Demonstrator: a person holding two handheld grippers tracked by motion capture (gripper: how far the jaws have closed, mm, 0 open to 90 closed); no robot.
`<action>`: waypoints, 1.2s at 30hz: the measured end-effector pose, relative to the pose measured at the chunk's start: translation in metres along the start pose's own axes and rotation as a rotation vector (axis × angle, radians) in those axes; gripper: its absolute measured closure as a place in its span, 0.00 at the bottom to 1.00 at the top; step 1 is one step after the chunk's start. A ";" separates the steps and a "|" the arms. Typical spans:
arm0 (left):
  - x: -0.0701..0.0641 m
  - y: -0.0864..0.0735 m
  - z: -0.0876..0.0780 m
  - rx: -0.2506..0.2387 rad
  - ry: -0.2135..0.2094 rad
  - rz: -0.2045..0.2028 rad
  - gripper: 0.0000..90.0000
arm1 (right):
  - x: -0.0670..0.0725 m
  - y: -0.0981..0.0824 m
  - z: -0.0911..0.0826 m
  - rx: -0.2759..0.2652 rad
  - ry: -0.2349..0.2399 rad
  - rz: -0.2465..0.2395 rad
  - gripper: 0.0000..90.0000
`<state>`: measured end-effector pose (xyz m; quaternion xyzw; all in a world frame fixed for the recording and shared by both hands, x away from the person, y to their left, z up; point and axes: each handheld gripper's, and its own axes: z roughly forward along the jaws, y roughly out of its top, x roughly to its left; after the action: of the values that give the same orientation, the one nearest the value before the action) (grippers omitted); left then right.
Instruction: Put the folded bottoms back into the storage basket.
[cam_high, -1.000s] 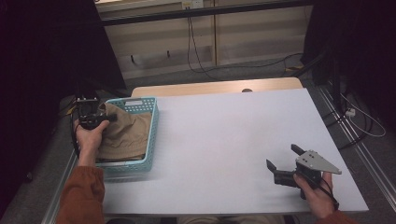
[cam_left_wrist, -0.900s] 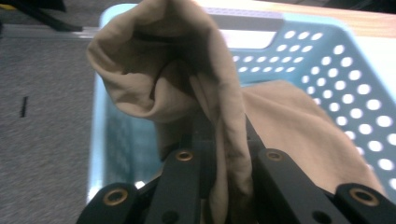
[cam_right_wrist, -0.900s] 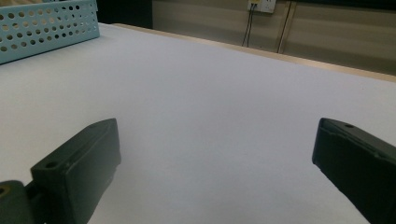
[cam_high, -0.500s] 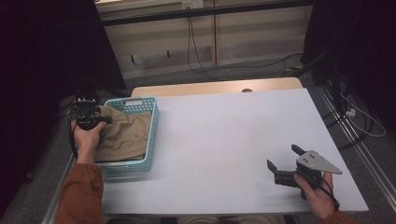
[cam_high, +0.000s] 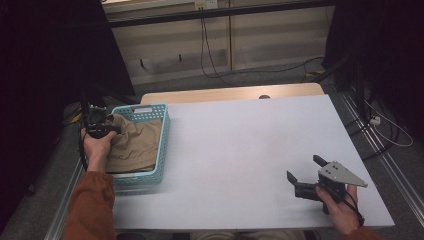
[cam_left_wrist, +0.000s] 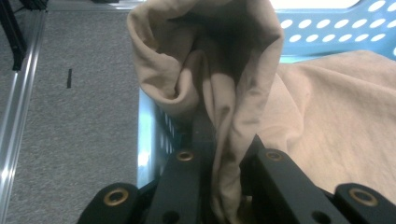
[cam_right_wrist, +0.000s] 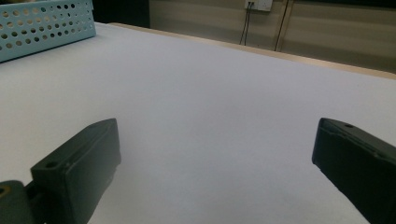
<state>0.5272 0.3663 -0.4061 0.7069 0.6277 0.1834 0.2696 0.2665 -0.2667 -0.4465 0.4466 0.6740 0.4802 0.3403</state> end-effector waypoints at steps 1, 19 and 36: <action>0.000 0.000 0.001 -0.002 -0.002 -0.005 0.93 | 0.000 0.000 0.000 0.001 0.001 -0.001 0.01; 0.003 -0.013 -0.026 -0.142 -0.095 -0.001 0.59 | 0.000 0.000 -0.001 0.003 -0.004 -0.001 0.02; 0.018 -0.015 -0.031 -0.209 -0.082 -0.133 0.97 | 0.000 -0.001 0.000 0.005 -0.003 -0.005 0.02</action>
<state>0.4989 0.3900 -0.3924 0.6385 0.6393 0.2005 0.3787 0.2660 -0.2664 -0.4472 0.4464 0.6757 0.4770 0.3416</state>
